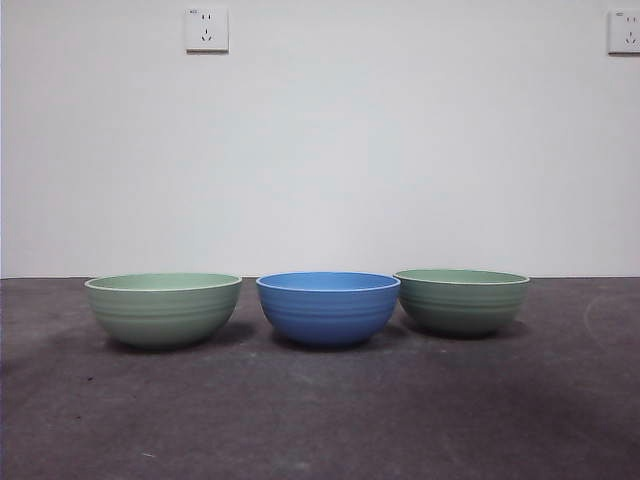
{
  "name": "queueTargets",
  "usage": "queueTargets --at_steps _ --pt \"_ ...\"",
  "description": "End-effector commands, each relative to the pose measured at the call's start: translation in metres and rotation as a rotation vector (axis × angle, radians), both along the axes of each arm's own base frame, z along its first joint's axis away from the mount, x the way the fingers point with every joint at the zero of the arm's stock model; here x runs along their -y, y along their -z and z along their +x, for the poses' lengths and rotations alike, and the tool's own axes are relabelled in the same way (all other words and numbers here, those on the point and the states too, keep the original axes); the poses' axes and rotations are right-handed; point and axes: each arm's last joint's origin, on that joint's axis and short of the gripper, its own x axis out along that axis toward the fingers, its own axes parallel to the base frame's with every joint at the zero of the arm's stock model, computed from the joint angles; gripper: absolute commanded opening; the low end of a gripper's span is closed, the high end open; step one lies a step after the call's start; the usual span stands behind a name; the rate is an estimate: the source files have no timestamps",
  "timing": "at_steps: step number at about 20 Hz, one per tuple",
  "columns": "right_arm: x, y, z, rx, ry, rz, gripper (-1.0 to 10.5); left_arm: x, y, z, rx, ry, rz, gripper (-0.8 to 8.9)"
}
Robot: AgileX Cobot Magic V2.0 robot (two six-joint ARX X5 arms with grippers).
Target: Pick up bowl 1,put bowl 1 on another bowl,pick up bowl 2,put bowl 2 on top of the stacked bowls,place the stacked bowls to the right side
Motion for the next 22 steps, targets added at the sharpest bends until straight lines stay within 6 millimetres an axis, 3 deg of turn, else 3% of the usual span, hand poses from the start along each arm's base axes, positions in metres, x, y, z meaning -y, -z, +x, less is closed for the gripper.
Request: queueTargets --at_steps 1,13,22 --pt "-0.001 -0.017 0.002 -0.032 -0.018 -0.037 -0.1 0.0 -0.012 -0.004 -0.007 0.018 -0.018 -0.07" --pt "-0.006 -0.087 0.026 -0.317 -0.195 -0.284 -0.1 0.004 -0.075 -0.003 -0.174 0.159 0.103 -0.08" --pt "-0.008 -0.112 0.042 -0.555 -0.292 -0.408 -0.1 0.006 -0.109 0.019 -0.385 0.303 0.198 -0.08"
